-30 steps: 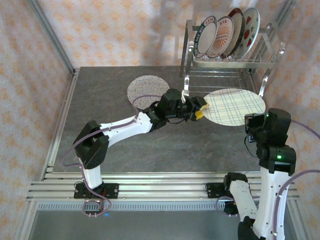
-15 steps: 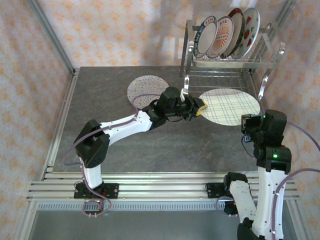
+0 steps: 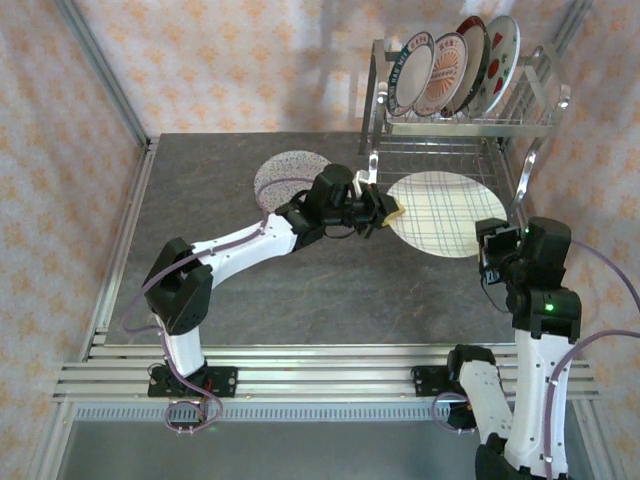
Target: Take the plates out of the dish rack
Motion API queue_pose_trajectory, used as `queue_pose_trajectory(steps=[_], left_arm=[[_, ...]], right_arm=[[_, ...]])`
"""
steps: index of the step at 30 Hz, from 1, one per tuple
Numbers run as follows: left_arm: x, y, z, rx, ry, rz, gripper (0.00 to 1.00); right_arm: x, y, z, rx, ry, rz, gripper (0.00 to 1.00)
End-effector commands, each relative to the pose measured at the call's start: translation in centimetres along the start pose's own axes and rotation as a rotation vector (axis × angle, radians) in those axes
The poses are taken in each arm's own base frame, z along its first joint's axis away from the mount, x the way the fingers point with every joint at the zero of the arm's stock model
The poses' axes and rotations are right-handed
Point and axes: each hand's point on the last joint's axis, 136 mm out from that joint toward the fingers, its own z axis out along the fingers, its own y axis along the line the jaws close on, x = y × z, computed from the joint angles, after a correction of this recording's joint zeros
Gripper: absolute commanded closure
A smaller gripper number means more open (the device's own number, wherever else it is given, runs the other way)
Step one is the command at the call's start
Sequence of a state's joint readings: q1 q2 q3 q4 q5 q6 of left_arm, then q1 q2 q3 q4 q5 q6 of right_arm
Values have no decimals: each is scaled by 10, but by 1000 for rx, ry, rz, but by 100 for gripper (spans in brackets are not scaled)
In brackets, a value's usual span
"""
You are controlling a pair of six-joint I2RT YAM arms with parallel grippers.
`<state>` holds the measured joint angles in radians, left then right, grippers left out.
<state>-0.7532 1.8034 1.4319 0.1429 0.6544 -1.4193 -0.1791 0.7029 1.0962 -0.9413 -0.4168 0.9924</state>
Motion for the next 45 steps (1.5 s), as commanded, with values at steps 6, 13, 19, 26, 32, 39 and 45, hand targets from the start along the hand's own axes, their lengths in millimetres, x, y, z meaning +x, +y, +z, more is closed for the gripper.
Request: queue_pose_trajectory(steps=[6,13,19,26,32,39,45], left_arm=[[21,-51,-50,112,58,218,100],[21,-31,-87,32,68,269,100],[7,-19,-131,48,7,244,100],[-18,8,-183,55,-118,161,100],[-58,34,-239,38,-319,109,100],[-115,68,-269,3,-562,85,100],[-164,90,-269,-13,-726,116,100]], right_arm=[[6,-12,-17,90,24,-115,28],[18,5,-22,39,112,-240,25],[27,4,-26,93,205,-379,24],[40,30,-18,23,253,-526,24],[75,59,-1,-58,266,-742,25],[134,109,8,-406,273,-997,25],[159,134,2,-696,166,-1122,22]])
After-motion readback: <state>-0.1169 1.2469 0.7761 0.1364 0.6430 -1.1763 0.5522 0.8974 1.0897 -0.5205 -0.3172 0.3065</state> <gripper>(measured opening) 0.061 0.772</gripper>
